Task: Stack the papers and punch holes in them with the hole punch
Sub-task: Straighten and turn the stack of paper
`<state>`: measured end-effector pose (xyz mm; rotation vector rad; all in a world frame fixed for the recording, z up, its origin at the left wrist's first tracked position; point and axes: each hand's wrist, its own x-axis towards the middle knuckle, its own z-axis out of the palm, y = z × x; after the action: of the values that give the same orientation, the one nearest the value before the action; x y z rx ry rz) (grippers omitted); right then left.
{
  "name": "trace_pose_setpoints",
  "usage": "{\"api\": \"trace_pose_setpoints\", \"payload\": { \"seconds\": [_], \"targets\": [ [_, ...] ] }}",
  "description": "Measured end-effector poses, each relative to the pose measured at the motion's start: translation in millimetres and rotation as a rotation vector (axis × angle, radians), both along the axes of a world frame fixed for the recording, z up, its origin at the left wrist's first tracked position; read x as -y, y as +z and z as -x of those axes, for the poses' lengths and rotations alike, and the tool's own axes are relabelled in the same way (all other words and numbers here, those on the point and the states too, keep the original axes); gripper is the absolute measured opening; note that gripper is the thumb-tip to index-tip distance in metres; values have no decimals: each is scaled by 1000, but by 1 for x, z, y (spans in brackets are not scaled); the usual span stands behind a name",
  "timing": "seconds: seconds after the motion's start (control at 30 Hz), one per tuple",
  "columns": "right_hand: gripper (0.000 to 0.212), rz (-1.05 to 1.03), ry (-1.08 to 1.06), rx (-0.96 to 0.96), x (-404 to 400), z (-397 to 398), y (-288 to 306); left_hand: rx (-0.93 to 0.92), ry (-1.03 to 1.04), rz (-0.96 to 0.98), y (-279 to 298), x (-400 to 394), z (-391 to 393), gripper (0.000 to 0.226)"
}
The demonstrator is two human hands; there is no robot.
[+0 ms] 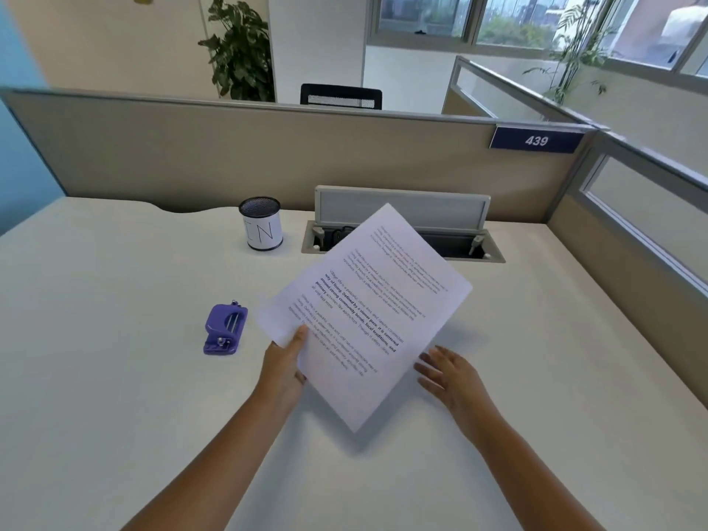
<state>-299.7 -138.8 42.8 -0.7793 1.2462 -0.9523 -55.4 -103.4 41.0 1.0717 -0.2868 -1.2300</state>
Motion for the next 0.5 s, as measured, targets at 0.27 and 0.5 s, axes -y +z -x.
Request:
{"api": "trace_pose_setpoints", "payload": {
  "seconds": [0.27, 0.5],
  "targets": [
    [30, 73, -43, -76, 17, -14, 9, -53, -17, -89, -11, -15, 22, 20],
    [32, -42, 79, -292, 38, 15, 3, 163, -69, -296, -20, -28, 1, 10]
  ]
}}
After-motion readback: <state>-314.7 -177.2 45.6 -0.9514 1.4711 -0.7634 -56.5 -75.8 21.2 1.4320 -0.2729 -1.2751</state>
